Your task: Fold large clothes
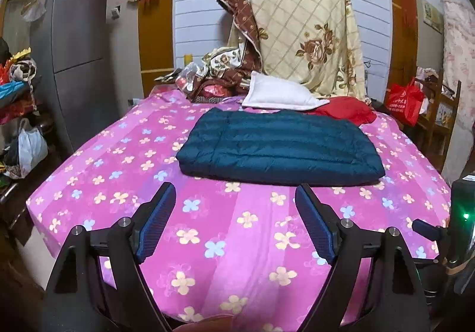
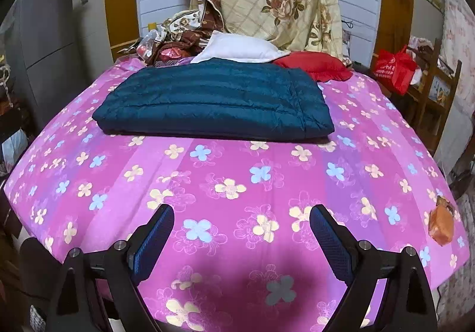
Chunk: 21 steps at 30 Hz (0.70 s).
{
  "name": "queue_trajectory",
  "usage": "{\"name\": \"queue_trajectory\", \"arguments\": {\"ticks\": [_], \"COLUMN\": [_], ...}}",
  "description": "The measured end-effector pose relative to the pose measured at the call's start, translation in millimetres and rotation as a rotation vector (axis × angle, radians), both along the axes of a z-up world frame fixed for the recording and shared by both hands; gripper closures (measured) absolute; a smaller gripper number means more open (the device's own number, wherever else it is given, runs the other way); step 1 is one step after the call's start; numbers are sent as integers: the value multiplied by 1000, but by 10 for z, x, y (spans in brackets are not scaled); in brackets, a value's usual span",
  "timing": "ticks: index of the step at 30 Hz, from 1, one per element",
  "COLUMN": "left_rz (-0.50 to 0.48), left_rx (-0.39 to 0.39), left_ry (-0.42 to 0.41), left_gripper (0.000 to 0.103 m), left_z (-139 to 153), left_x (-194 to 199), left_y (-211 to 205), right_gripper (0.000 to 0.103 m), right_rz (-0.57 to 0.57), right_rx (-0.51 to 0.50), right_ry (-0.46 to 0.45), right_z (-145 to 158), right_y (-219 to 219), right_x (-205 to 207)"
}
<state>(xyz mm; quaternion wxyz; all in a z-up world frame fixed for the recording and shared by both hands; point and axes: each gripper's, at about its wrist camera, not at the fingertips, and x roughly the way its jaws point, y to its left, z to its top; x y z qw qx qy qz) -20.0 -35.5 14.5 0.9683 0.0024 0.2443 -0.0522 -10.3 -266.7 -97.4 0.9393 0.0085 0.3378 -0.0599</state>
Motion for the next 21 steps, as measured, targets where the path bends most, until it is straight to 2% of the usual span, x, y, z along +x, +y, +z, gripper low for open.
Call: {"name": "queue_trajectory", "arguments": {"ticks": [11,21], "left_rz": [-18,-46], "left_rx": [26,-1], "left_ry": [61,133], "left_gripper": [20,20], "left_z": [-100,-241], "left_x": [69,141], "left_y": [-60,-84], "right_gripper": [12,12], "right_rz": [-21,-25], "right_rx": [20,18], "right_ry": [28,49], "right_z": [-68,-154], "right_y": [-28,-35], "right_x": [32,70]}}
